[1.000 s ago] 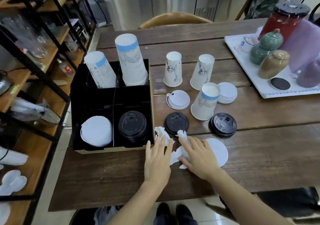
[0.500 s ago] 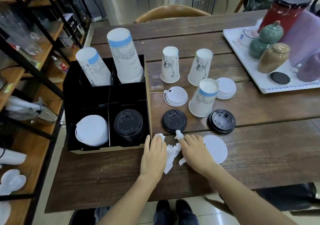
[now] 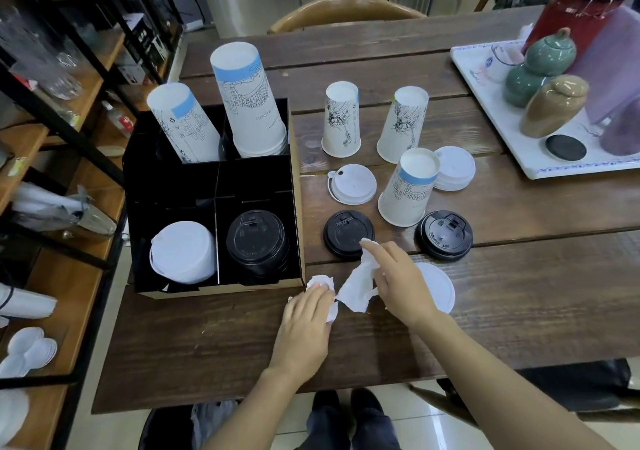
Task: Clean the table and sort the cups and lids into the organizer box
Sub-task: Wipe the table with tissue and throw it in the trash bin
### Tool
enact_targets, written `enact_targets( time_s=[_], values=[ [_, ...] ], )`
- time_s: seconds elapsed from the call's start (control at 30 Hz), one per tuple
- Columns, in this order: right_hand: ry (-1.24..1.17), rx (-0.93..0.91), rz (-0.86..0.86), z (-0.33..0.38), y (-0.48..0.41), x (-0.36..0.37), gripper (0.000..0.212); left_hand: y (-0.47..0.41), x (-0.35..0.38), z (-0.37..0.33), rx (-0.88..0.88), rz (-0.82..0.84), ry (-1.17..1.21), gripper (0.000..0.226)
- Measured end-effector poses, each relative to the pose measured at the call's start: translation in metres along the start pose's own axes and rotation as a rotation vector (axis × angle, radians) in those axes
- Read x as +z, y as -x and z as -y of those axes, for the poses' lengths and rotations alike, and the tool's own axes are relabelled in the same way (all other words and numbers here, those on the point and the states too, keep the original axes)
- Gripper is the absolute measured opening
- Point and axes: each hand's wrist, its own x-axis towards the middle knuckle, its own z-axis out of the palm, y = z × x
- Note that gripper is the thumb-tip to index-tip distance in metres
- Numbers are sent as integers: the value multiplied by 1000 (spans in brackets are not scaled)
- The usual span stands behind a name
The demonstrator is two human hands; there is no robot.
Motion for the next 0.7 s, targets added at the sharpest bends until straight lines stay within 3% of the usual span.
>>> enact_targets(
  time_s=[0.2, 0.37, 0.53, 0.7],
  values=[
    [-60, 141, 31, 3, 7, -7, 41, -6, -3, 2, -26, -105, -60, 43],
    [-140, 193, 10, 7, 12, -14, 39, -19, -14, -12, -236, -75, 91, 48],
    [-215, 142, 41, 16, 8, -12, 25, -18, -27, -32, -298, -230, 354, 17],
    [-311, 66, 110, 29, 2, -11, 25, -11, -34, -35, -627, -429, 553, 27]
  ],
)
